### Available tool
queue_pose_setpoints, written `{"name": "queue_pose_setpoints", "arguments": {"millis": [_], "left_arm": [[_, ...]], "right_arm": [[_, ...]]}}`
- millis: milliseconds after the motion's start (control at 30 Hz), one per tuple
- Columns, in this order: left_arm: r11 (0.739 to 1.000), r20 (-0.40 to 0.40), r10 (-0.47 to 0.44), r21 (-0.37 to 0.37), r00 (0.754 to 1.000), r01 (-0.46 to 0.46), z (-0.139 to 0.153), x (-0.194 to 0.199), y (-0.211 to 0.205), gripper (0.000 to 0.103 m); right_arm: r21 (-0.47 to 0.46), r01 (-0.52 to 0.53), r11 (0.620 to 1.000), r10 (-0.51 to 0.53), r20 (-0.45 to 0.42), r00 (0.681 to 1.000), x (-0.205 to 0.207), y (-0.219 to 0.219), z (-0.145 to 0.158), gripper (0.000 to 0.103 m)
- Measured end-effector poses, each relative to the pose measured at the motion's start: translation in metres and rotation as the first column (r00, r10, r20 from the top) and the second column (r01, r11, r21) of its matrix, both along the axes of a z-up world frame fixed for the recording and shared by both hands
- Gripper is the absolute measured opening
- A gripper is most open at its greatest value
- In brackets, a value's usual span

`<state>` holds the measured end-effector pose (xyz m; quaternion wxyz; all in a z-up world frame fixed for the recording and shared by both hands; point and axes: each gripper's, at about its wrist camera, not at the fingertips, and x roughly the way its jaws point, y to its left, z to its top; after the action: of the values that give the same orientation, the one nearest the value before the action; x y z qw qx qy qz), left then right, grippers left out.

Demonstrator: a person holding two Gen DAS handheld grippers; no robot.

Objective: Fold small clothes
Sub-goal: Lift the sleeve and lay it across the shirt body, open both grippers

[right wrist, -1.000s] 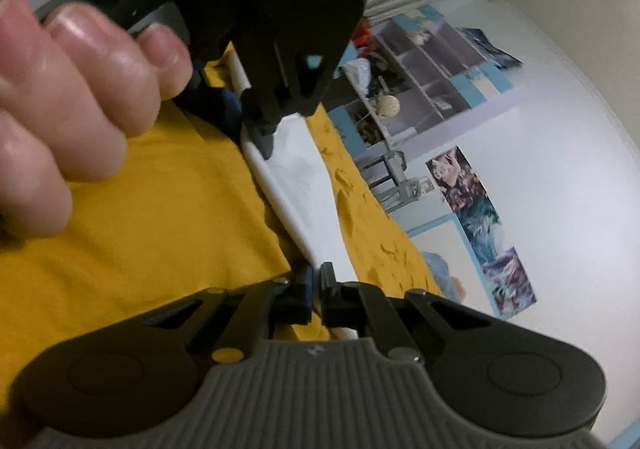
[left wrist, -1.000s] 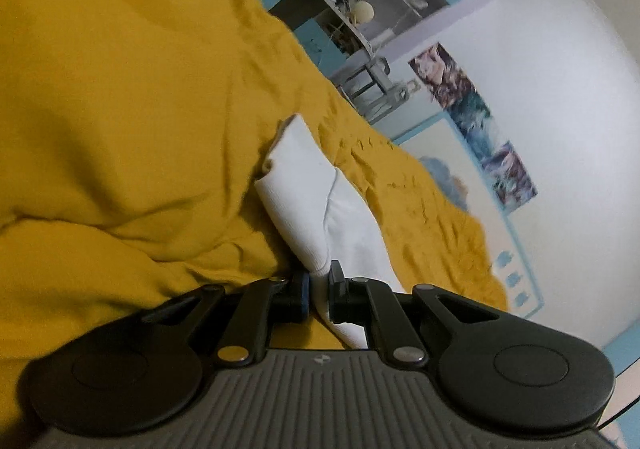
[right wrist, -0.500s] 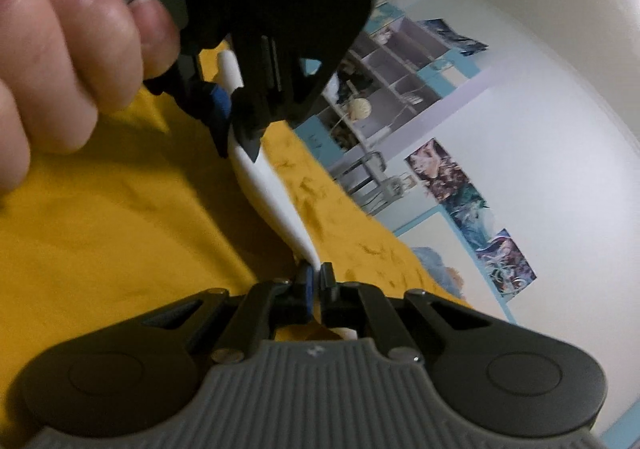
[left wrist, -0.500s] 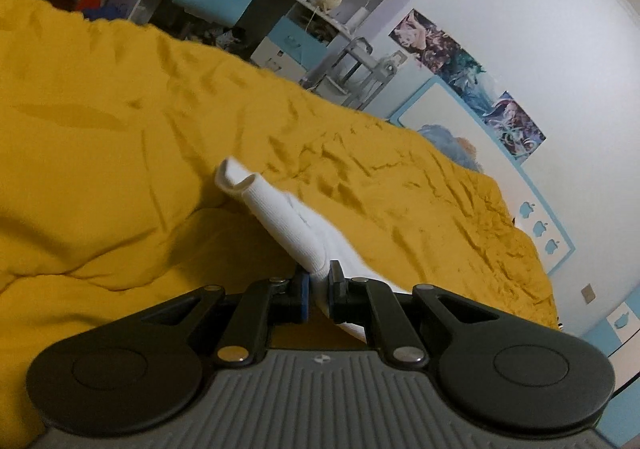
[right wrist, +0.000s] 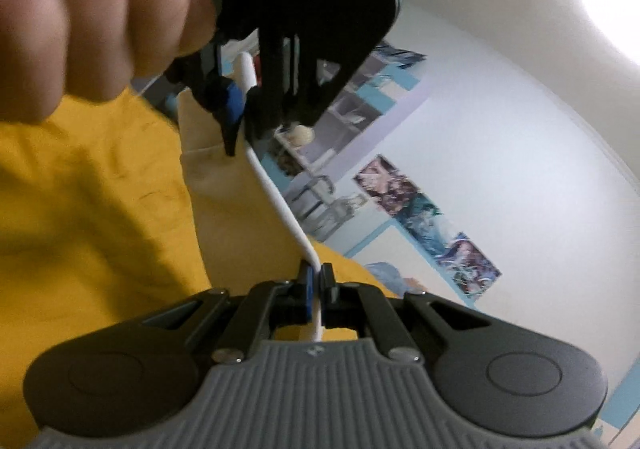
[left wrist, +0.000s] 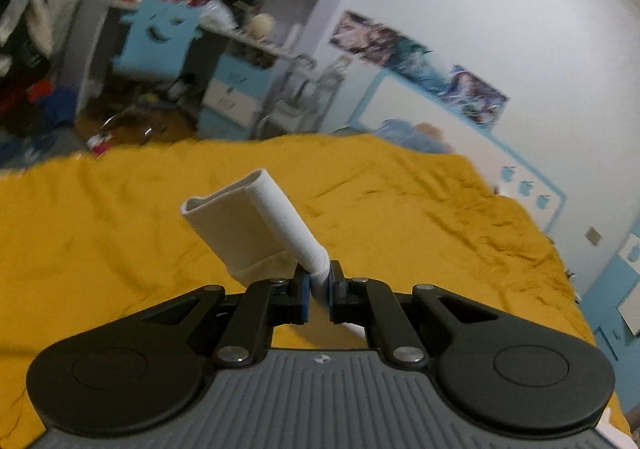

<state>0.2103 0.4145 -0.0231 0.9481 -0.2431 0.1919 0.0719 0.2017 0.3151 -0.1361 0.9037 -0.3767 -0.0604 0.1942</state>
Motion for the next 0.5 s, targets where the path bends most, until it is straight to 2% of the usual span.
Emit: {"name": "queue_pose_setpoints", "arguments": {"millis": [133, 267, 367, 500], "left_arm": [[0.995, 0.049, -0.074, 0.072, 0.996, 0.071, 0.041, 0.01, -0.043, 0.009], [0.981, 0.084, -0.167, 0.118, 0.982, 0.156, 0.07, 0.022, -0.088, 0.009], [0.963, 0.078, -0.234, 0.157, 0.969, 0.219, 0.082, 0.031, -0.124, 0.009], [0.925, 0.064, -0.327, 0.226, 0.943, 0.306, 0.09, 0.037, -0.175, 0.009]], "right_arm": [[0.095, 0.062, 0.994, -0.062, 0.003, 0.998, 0.012, -0.031, 0.037, 0.0], [0.204, 0.141, 0.969, -0.144, -0.002, 0.99, 0.023, -0.072, 0.067, 0.0], [0.27, 0.2, 0.942, -0.201, -0.025, 0.979, 0.032, -0.106, 0.083, 0.0], [0.357, 0.275, 0.893, -0.269, -0.067, 0.961, 0.036, -0.148, 0.093, 0.0]]}}
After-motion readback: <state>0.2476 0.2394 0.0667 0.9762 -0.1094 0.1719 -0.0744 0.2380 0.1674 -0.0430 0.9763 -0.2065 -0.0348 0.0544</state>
